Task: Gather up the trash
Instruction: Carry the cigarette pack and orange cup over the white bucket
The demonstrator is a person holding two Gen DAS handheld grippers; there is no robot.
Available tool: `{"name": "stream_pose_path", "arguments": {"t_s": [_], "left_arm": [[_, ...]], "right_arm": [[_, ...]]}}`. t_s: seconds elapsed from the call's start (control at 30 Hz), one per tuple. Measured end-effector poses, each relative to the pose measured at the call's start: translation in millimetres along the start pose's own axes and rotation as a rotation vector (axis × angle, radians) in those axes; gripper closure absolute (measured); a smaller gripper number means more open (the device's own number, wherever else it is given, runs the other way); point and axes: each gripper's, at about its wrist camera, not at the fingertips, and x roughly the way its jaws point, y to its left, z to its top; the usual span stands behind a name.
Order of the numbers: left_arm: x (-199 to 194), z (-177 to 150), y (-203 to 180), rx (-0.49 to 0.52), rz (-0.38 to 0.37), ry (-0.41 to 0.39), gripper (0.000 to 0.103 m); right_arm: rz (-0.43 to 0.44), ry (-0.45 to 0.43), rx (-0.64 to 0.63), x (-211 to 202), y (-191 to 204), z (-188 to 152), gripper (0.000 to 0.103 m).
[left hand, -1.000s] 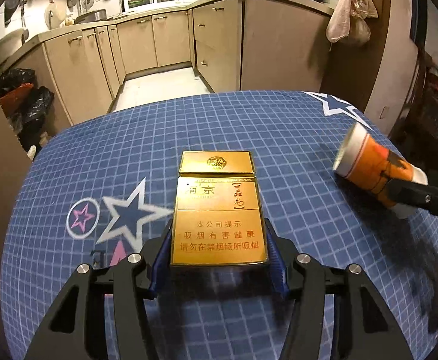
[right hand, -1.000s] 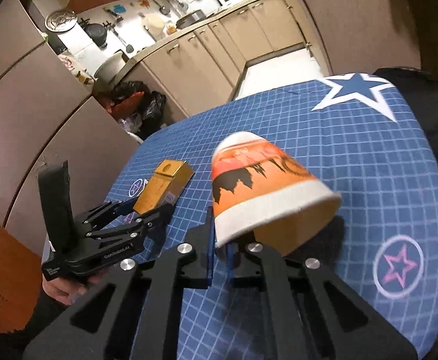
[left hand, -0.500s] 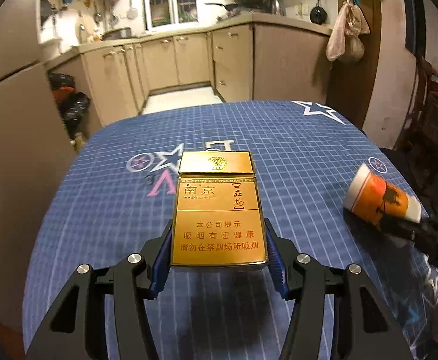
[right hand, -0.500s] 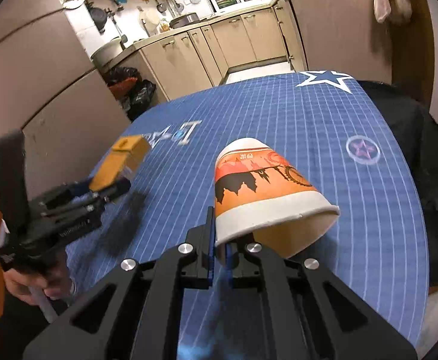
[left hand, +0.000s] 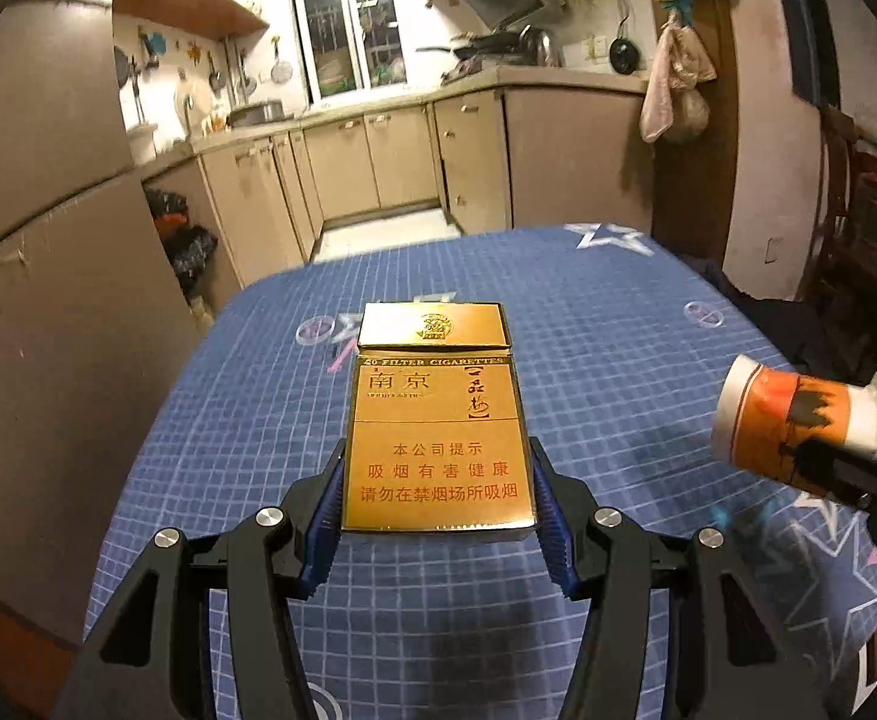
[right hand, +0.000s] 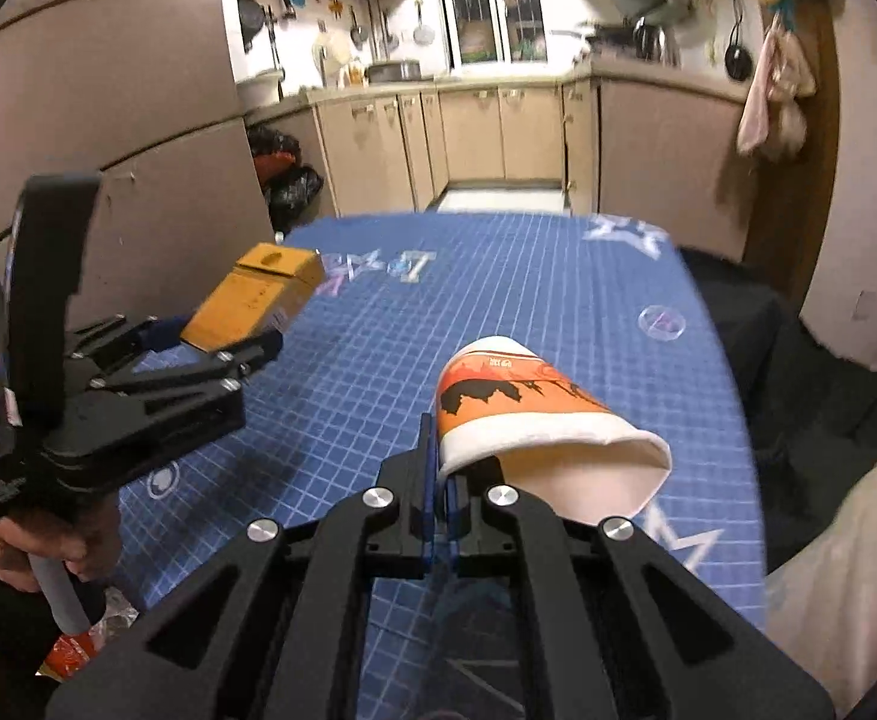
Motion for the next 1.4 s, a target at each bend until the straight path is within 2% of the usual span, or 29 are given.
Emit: {"name": "stream_pose_path", "arguments": {"t_s": [0.1,0.3,0.43,0.63,0.87,1.1,1.4], "left_arm": [[-11,6,-12,0.026,0.01,-0.032,0.046],[-28,16,-31,0.056,-0.004,-0.065,0.046],[-41,29,-56,0.098,-0.033,-0.099,0.046],[-58,56,-111,0.183,-0.104,-0.174,0.046],[-74,75,-186,0.276,-0.212,-0.225,0.046],[-86,82,-266,0.366,-0.345,-0.238,0.046],[-87,79,-353,0.45,-0.502,-0.218,0.046]], "right_arm": [[0.0,-0.044,0.018,-20,-8,4,0.102],[-0.056,-0.142,0.028,-65,-22,12,0.102],[-0.109,-0.204,0.027,-100,-35,14,0.102],[-0.246,-0.24,0.05,-145,-76,7,0.102],[-0.414,-0.235,0.072,-195,-124,-14,0.102],[-0.534,-0.211,0.095,-225,-166,-28,0.102],[-0.574,-0.161,0.167,-234,-208,-49,0.102]]}}
